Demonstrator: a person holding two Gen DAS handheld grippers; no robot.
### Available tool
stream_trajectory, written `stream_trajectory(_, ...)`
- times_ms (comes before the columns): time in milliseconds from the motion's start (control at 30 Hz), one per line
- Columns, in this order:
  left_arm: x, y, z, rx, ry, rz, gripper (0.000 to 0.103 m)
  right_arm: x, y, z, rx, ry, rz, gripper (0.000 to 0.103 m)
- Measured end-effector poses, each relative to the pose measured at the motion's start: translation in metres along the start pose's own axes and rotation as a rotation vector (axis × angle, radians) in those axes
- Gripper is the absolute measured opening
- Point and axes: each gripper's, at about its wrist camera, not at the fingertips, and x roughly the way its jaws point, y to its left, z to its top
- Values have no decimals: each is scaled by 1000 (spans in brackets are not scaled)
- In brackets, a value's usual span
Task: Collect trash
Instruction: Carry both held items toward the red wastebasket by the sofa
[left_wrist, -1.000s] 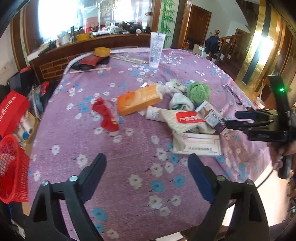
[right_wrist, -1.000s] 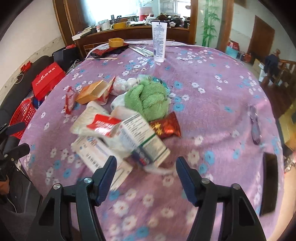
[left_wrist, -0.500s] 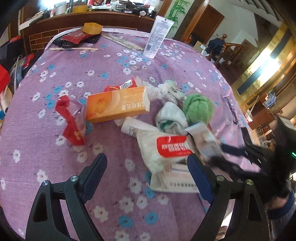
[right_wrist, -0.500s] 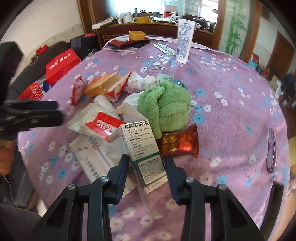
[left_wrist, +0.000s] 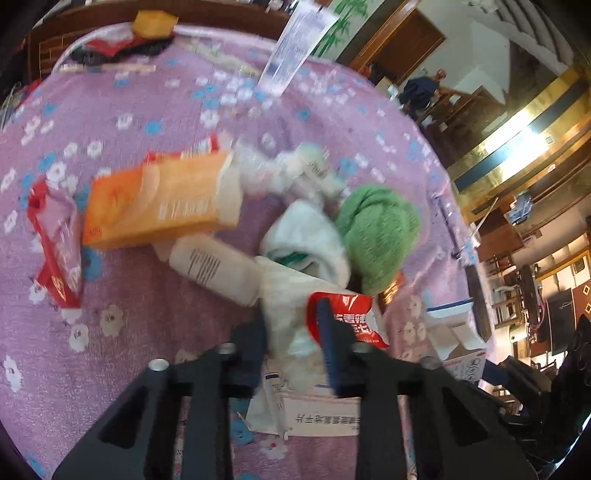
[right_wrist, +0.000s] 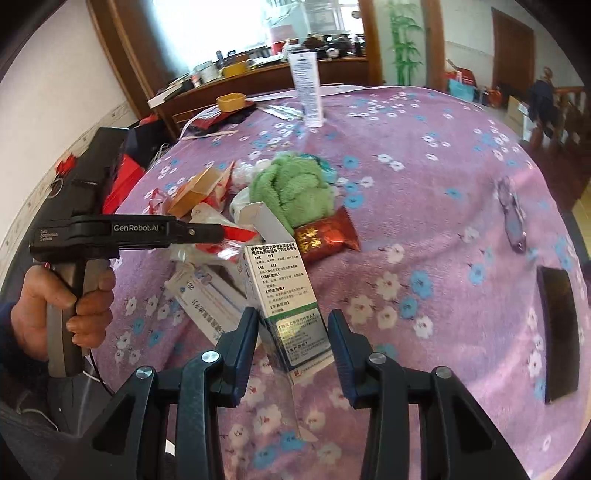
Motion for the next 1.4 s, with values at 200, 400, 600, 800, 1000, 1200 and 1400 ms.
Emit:
stream_trajectory(200, -34, -22, -11, 109, -93, 42, 13, -10, 7, -1, 25, -34, -47, 42)
stream_trajectory(400, -82, -34, -24, 199, -229, 142, 13, -13, 30, 6, -12, -68, -58, 42)
stream_trajectory(600, -123, -24, -28, 213, -324, 231, 13, -10, 51, 13, -29, -79, -34, 42)
stream_trajectory(800, -148, -4, -33, 176, -356, 265, 13, -4, 74, 20, -56, -77, -6, 42)
stream_trajectory(1000, -169, 19, -40, 131, -381, 305, 13, 4, 99, 26, -92, -63, 28, 42)
stream_trajectory(1200, -198, 46, -49, 81, -419, 349, 13, 15, 131, 34, -138, -42, 81, 42)
stream_trajectory(1400, -239, 83, -59, 7, -478, 403, 13, 29, 177, 45, -200, -18, 152, 42)
